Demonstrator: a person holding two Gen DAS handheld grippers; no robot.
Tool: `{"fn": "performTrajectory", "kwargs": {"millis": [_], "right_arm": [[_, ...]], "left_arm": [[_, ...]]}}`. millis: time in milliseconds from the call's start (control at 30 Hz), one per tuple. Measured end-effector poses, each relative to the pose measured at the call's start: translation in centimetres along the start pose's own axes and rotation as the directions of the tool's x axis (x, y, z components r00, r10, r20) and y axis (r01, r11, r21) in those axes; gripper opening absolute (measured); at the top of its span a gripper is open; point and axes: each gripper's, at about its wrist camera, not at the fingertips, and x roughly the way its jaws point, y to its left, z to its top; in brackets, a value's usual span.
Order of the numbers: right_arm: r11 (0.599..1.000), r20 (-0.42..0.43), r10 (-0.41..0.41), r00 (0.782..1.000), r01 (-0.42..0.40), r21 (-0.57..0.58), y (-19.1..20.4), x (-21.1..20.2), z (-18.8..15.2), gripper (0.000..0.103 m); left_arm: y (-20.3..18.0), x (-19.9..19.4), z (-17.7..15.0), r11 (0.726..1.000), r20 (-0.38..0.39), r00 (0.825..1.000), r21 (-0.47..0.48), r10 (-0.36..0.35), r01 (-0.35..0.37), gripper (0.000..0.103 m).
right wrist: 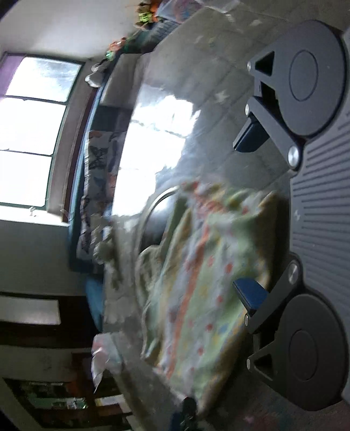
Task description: Fold clothes
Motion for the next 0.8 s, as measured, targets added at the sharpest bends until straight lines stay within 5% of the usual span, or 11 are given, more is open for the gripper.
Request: {"fn": "performTrajectory", "kwargs": {"millis": [367,800], "right_arm": [[0.978,0.008,0.146,0.989,-0.143,-0.152,7.5,2.7,2.8,0.103],[0.996,-0.019,-0.089,0.996,0.088,-0.030,0.0,1.9,0.0,0.103]], "left_arm": [[0.1,0.1,-0.2,1.000,0.002,1.000,-0.006,-0.002,0.002,0.081],[0.2,0.1,-0.3,1.000,0.008,1.000,-0.010,-0.006,0.006,0.082]]}}
